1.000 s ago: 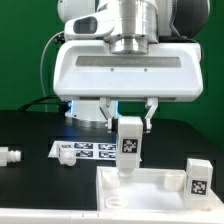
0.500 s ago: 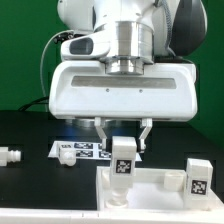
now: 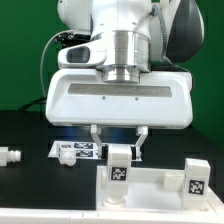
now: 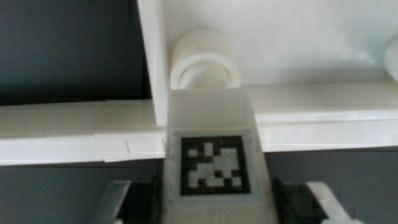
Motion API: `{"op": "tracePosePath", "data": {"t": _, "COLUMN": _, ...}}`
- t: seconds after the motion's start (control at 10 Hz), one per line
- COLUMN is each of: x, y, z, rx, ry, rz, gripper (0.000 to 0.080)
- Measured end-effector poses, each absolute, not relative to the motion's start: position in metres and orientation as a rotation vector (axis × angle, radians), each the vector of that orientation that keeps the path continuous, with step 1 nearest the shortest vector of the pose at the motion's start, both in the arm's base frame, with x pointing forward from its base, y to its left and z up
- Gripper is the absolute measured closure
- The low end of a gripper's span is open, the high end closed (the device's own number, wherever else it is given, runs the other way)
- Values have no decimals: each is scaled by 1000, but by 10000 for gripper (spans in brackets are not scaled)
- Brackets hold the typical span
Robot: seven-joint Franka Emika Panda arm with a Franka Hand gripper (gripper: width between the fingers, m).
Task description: Assemble square table
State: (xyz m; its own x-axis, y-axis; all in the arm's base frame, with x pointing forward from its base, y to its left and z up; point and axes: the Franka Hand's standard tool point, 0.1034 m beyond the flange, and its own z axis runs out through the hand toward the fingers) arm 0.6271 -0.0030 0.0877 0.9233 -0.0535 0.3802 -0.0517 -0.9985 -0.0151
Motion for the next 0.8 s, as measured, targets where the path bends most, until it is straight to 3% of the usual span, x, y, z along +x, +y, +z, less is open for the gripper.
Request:
{"op": "tracePosePath", "data": {"t": 0.6, "x": 626, "y": -5, "z": 84, "rx": -3079, "ry": 80, "rz": -711, "gripper": 515}}
{"op": "tracePosePath", "data": {"t": 0.7, "x": 626, "y": -4, "z": 84, "rx": -3079, "ry": 81, "rz": -705, "gripper": 444}}
{"op": "tracePosePath", "data": {"t": 0.8, "x": 625, "y": -2, "z": 82, "rx": -3080, "ry": 80, "rz": -653, "gripper": 277}}
